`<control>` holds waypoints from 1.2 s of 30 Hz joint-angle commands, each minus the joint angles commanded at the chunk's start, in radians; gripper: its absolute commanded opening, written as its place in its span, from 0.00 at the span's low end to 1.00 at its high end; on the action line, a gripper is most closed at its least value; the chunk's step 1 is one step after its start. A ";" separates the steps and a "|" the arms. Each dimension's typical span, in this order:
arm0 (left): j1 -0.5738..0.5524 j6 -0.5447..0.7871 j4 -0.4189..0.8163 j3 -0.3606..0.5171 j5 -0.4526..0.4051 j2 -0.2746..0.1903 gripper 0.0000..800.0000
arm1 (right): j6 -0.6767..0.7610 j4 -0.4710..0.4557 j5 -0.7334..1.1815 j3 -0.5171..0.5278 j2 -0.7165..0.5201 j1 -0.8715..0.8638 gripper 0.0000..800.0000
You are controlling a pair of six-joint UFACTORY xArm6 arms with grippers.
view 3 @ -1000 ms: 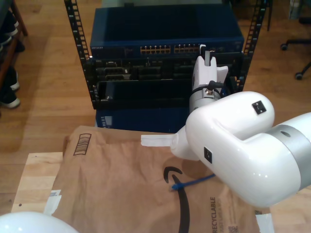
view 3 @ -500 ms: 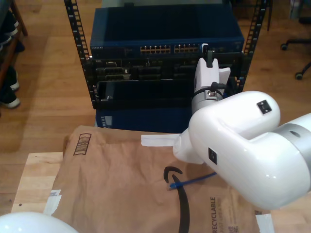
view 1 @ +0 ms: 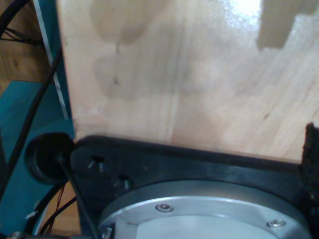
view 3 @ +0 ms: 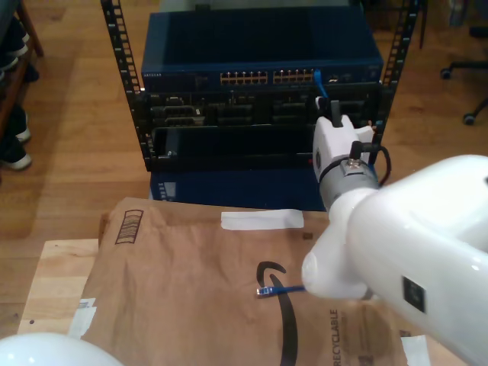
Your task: Grab the cable and plug it in
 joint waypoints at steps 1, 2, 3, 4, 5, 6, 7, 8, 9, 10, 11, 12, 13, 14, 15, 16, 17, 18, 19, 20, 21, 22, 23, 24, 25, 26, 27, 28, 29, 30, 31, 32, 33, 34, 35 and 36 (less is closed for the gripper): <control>0.000 0.000 0.000 0.000 0.000 0.000 1.00 | -0.020 -0.015 0.020 0.011 -0.017 -0.005 0.72; 0.000 0.000 0.000 0.000 0.000 0.000 1.00 | -0.038 -0.025 0.037 0.017 -0.034 -0.012 0.74; 0.000 0.000 0.000 0.000 0.000 0.000 1.00 | -0.057 -0.028 0.057 0.021 -0.057 -0.018 0.74; 0.000 0.000 0.000 0.000 0.000 0.000 1.00 | -0.074 -0.029 0.086 0.031 -0.081 -0.032 0.75; 0.000 0.000 0.000 0.000 0.000 0.000 1.00 | -0.094 -0.031 0.120 0.040 -0.112 -0.051 0.77; 0.000 0.000 0.000 0.000 0.000 0.000 1.00 | -0.120 -0.031 0.157 0.048 -0.143 -0.068 0.80; 0.000 0.000 0.000 0.000 0.000 0.000 1.00 | -0.150 -0.031 0.196 0.052 -0.172 -0.087 0.83; 0.000 0.000 0.000 0.000 0.000 0.000 1.00 | -0.180 -0.031 0.233 0.054 -0.192 -0.104 0.86; 0.000 0.000 0.000 0.002 0.000 0.000 1.00 | -0.201 -0.031 0.265 0.055 -0.209 -0.120 0.89; 0.000 0.000 0.000 0.000 0.000 0.000 1.00 | -0.218 -0.031 0.295 0.058 -0.227 -0.137 0.91; 0.000 0.000 0.000 0.000 0.000 0.000 1.00 | -0.232 -0.034 0.318 0.060 -0.244 -0.160 0.93; 0.000 0.000 0.000 0.002 0.000 0.000 1.00 | -0.247 -0.044 0.342 0.063 -0.264 -0.183 0.99; 0.000 0.000 0.000 0.000 0.000 0.000 1.00 | -0.258 -0.060 0.368 0.068 -0.282 -0.207 1.00; 0.000 0.000 0.000 0.000 0.000 0.000 1.00 | -0.262 -0.083 0.391 0.069 -0.298 -0.233 1.00; 0.000 0.000 0.000 0.000 0.000 0.000 1.00 | -0.262 -0.109 0.410 0.069 -0.308 -0.259 1.00; 0.000 0.000 0.000 0.002 0.000 0.000 1.00 | -0.262 -0.138 0.425 0.069 -0.319 -0.287 1.00; 0.000 0.000 0.000 0.000 0.000 0.000 1.00 | -0.262 -0.173 0.440 0.069 -0.327 -0.316 1.00; 0.000 0.000 0.000 0.000 0.000 0.000 1.00 | -0.262 -0.209 0.460 0.069 -0.333 -0.350 1.00; 0.000 0.000 0.000 0.000 0.000 0.000 1.00 | -0.262 -0.239 0.486 0.068 -0.341 -0.385 1.00; 0.000 0.000 0.000 0.000 0.000 0.000 1.00 | -0.262 -0.269 0.522 0.068 -0.348 -0.417 1.00; 0.000 0.000 0.000 0.000 0.000 0.000 1.00 | -0.262 -0.298 0.569 0.061 -0.356 -0.451 1.00; 0.000 0.000 0.000 0.000 0.000 0.000 1.00 | -0.262 -0.338 0.620 0.058 -0.365 -0.488 0.99; 0.000 0.000 0.000 0.000 0.000 0.000 1.00 | -0.262 -0.382 0.672 0.057 -0.379 -0.523 0.99; 0.000 0.000 0.000 0.000 0.000 0.000 1.00 | -0.262 -0.422 0.720 0.052 -0.388 -0.555 0.99; 0.000 0.000 0.000 0.000 0.000 0.000 1.00 | -0.262 -0.453 0.761 0.040 -0.391 -0.585 0.99; 0.000 0.000 0.000 0.000 0.000 0.000 1.00 | -0.262 -0.477 0.801 0.020 -0.391 -0.608 0.99; 0.000 0.000 0.000 0.000 0.000 0.000 1.00 | -0.262 -0.496 0.845 0.003 -0.390 -0.628 0.99; 0.000 0.000 0.000 0.000 0.000 0.000 1.00 | -0.262 -0.514 0.893 -0.017 -0.387 -0.649 0.99; 0.000 0.000 0.000 0.002 0.000 0.000 1.00 | -0.262 -0.529 0.939 -0.038 -0.387 -0.674 0.99; 0.000 0.000 0.000 0.000 0.000 0.000 1.00 | -0.262 -0.542 0.987 -0.058 -0.384 -0.700 0.99; 0.000 0.000 0.000 0.000 0.000 0.000 1.00 | -0.264 -0.555 1.034 -0.074 -0.382 -0.723 0.99; 0.000 0.000 0.000 0.000 0.000 0.000 1.00 | -0.264 -0.568 1.076 -0.083 -0.382 -0.743 0.99; 0.000 0.000 0.000 0.000 0.000 0.000 1.00 | -0.264 -0.583 1.105 -0.089 -0.382 -0.764 0.99; 0.000 0.000 0.000 0.000 0.000 0.000 1.00 | -0.264 -0.600 1.123 -0.092 -0.382 -0.790 0.99; 0.000 0.000 0.000 0.000 0.000 0.000 1.00 | -0.264 -0.620 1.140 -0.092 -0.384 -0.816 0.99; 0.000 0.000 0.000 0.000 0.000 0.000 1.00 | -0.264 -0.647 1.171 -0.086 -0.384 -0.838 0.99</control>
